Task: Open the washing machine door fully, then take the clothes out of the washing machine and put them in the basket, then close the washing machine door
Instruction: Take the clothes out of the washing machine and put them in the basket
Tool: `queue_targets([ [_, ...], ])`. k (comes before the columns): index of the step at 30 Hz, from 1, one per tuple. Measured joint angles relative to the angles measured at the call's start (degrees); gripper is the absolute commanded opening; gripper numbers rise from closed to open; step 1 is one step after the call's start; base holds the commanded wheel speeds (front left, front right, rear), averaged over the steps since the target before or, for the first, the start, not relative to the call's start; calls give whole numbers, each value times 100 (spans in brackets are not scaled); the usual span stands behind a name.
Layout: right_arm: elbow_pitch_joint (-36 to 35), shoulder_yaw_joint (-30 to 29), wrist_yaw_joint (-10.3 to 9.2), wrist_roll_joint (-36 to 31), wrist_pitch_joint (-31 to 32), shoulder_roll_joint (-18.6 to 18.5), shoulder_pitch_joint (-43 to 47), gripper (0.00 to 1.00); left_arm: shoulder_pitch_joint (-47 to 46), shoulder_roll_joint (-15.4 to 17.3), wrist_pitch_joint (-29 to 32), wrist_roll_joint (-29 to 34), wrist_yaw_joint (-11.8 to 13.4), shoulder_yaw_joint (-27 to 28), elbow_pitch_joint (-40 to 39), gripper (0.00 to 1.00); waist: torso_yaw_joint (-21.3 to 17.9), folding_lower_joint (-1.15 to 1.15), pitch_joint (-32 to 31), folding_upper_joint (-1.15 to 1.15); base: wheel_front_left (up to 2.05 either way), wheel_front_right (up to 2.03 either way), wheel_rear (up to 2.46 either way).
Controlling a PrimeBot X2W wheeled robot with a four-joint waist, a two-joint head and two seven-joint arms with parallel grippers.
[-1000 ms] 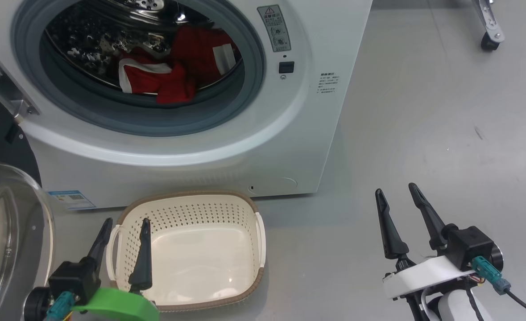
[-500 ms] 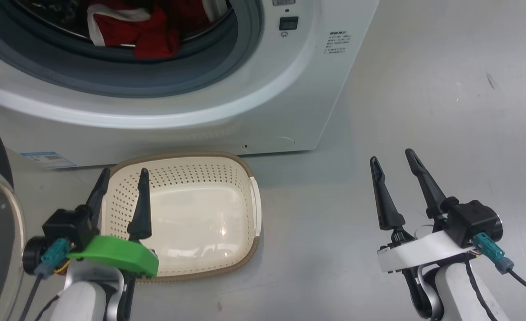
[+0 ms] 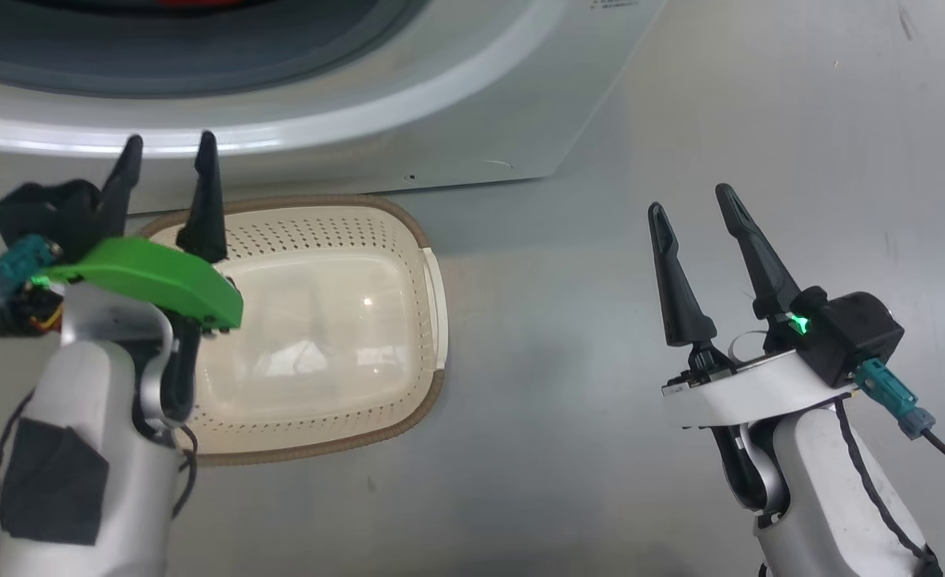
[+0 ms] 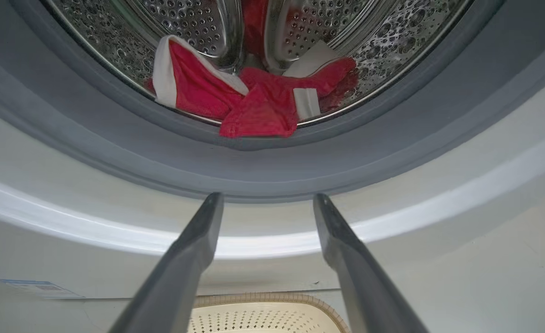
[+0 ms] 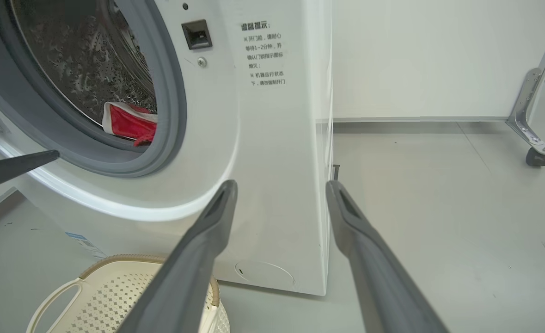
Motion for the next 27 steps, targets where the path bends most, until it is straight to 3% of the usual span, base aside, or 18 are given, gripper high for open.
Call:
queue_targets([
  [27,18,622,-105,1036,0,-7,-669,100,-2997,1094,1658,-426,-100,710,1359,100,-1246,0,947,0,0,0,0],
])
